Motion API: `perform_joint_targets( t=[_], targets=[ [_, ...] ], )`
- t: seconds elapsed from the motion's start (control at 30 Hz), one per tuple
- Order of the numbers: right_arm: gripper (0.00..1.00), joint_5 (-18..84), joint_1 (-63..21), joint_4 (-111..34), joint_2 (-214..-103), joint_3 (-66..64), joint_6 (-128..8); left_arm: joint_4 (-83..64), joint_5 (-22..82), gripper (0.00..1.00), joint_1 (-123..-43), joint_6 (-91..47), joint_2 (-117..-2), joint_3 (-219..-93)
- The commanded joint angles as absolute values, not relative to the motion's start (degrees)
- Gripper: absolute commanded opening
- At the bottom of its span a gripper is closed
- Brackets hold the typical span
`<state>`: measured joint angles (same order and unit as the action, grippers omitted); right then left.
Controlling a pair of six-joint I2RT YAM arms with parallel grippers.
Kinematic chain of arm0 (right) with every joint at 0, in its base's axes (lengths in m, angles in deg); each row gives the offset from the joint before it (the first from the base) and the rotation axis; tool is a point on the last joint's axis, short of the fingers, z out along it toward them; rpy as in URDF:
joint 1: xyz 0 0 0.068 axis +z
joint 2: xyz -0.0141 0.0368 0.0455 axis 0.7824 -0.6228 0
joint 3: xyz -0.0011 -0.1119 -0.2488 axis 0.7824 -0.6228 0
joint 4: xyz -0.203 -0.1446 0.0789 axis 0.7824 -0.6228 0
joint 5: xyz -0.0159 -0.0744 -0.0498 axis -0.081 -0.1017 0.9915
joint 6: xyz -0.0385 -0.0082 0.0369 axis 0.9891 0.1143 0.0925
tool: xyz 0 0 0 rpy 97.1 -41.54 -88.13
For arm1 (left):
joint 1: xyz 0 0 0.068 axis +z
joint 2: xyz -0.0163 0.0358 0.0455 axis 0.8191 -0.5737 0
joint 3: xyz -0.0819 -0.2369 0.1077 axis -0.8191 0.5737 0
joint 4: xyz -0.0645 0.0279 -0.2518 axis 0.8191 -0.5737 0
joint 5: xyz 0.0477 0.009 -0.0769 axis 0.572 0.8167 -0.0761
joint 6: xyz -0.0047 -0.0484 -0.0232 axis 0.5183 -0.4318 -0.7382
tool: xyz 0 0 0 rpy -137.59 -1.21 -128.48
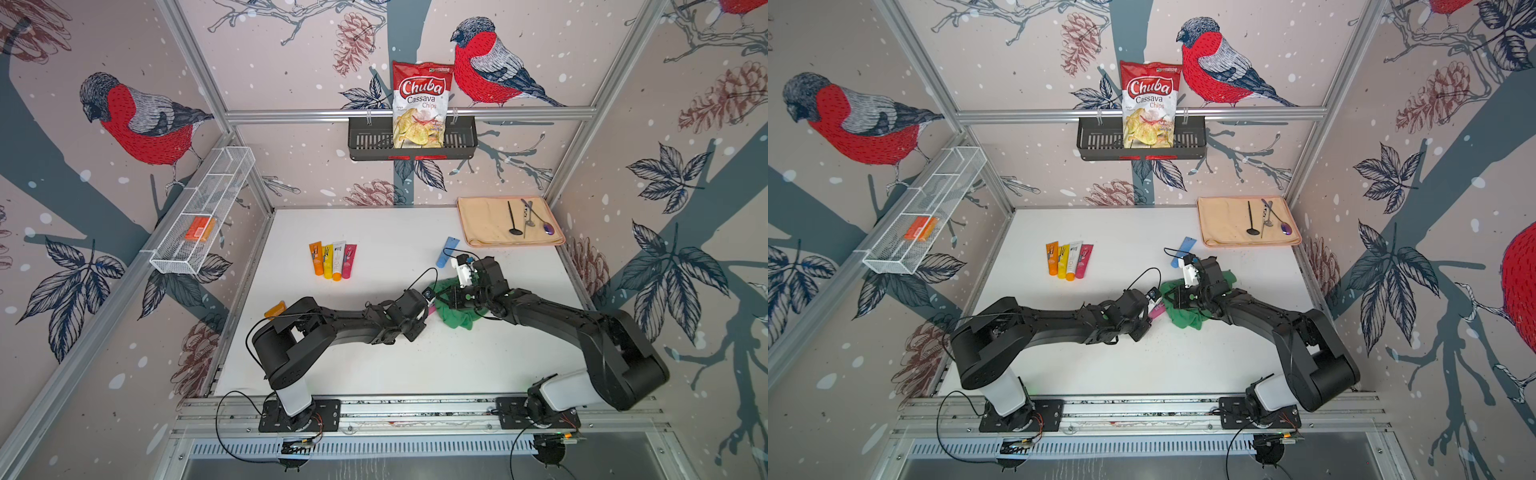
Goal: Wipe the surface of the toothpaste tube
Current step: Wipe the dirt from the toothpaste tube.
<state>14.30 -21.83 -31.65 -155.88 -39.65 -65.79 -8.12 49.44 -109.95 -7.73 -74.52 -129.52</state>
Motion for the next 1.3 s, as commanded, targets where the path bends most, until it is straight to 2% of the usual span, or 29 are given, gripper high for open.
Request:
perform_joint_targets(
  t=[0.0,0.23,0.37,0.57,0.73,1.07,1.27],
  targets=[
    [0.00,13.65,-20.69,-26.52,-159.06,-39.49,-67.83,-6.50,52.61,0.18,-110.25,-7.32,-74.60,-128.23],
    [0.00,11.89,-16.15,-24.58,-165.47,-38.32,-68.87,-4.07,55.67,0.15,-110.76,-7.33,-74.77,-127.37],
    [0.00,17.79,-15.51,-29.21,-167.02,-37.27,-67.25,-2.31,56.62,0.13,-110.98,-7.15,-73.81,-126.24],
    [0.00,28.87,-21.89,-39.32,-167.24,-35.52,-62.65,-0.86,57.94,0.12,-111.24,-6.72,-73.06,-125.05],
    [0.00,31.80,-26.36,-40.25,-166.09,-35.55,-62.04,0.11,58.33,0.12,-111.53,-6.70,-73.03,-124.66],
    [0.00,16.37,-16.18,-29.87,-164.91,-35.40,-66.56,2.01,59.56,0.12,-112.12,-6.40,-73.92,-124.22],
    [0.00,8.86,-15.09,-21.21,-165.26,-38.14,-70.48,3.32,58.60,0.11,-112.12,-6.20,-73.40,-123.68]
  ],
)
